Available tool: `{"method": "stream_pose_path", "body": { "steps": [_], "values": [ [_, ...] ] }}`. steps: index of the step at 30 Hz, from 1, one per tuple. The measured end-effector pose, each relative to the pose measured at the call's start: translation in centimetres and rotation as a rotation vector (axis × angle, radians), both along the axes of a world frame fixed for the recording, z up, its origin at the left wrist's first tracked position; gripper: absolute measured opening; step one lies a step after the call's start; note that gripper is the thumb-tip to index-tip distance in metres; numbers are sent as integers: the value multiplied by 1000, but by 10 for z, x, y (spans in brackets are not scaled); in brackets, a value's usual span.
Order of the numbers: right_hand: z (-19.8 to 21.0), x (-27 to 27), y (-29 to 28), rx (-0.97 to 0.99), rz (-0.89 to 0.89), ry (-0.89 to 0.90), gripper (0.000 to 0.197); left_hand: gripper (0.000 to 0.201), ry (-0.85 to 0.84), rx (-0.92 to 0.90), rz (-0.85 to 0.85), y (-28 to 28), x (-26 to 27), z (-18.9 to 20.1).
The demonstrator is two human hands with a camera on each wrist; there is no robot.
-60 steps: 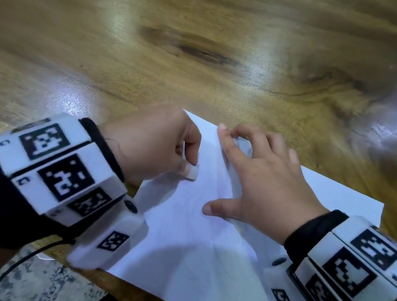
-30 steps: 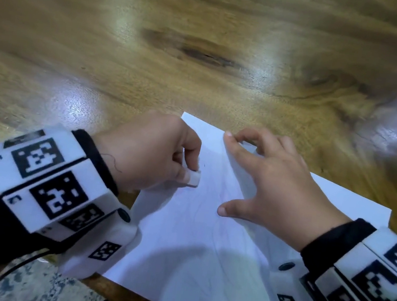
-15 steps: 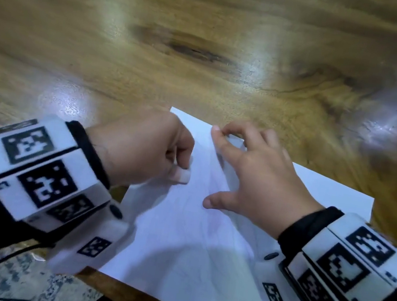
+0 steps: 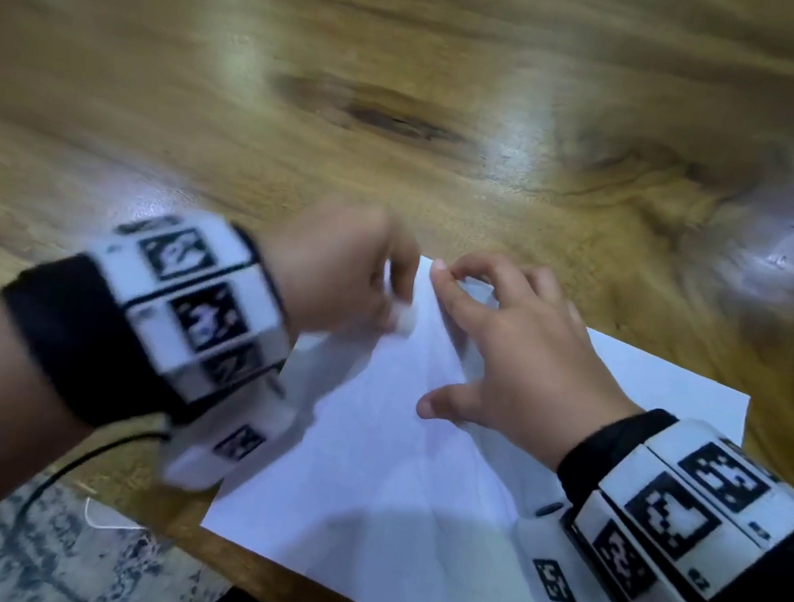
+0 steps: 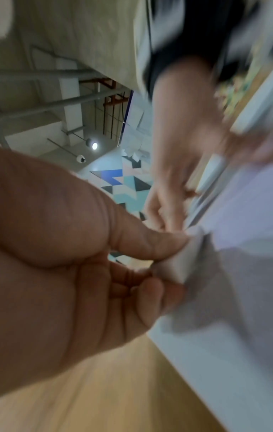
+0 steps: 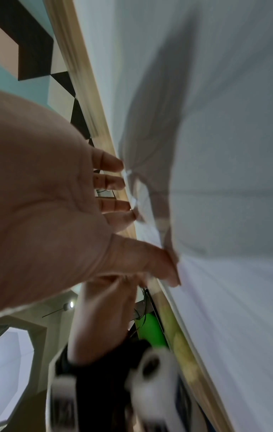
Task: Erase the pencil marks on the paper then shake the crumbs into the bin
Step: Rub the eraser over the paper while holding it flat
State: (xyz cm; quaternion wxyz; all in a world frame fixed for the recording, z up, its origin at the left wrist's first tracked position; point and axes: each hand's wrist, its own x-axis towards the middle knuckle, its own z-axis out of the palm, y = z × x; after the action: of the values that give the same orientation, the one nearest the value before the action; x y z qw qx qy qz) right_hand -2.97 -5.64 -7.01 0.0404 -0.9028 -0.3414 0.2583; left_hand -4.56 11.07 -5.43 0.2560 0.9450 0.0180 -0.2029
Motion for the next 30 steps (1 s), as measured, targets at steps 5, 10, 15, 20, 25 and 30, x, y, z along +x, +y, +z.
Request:
{"method": "stream_pose_path", "body": {
  "steps": [5,10,15,20,25,30],
  "values": [
    [-1,0,0,1,-4,-5,105,11,-62,6,-56,-3,3,-1],
    [0,-2,0,-3,6,-7,105,12,113,19,-173,-2,-28,-1],
    [0,-2,1,-4,1,-8,105,11,-126,66,-34,-4,9,1],
    [0,-2,-1,-8,12,-16,105,12,78,33,-195,0,-40,-7],
    [2,-3,1,-12,10,-14,104,15,-77,58,-45,-2,-1,4],
    [2,-3,1,-21,10,-15,104,4,-83,58,-120,-5,-16,-1]
  ]
}}
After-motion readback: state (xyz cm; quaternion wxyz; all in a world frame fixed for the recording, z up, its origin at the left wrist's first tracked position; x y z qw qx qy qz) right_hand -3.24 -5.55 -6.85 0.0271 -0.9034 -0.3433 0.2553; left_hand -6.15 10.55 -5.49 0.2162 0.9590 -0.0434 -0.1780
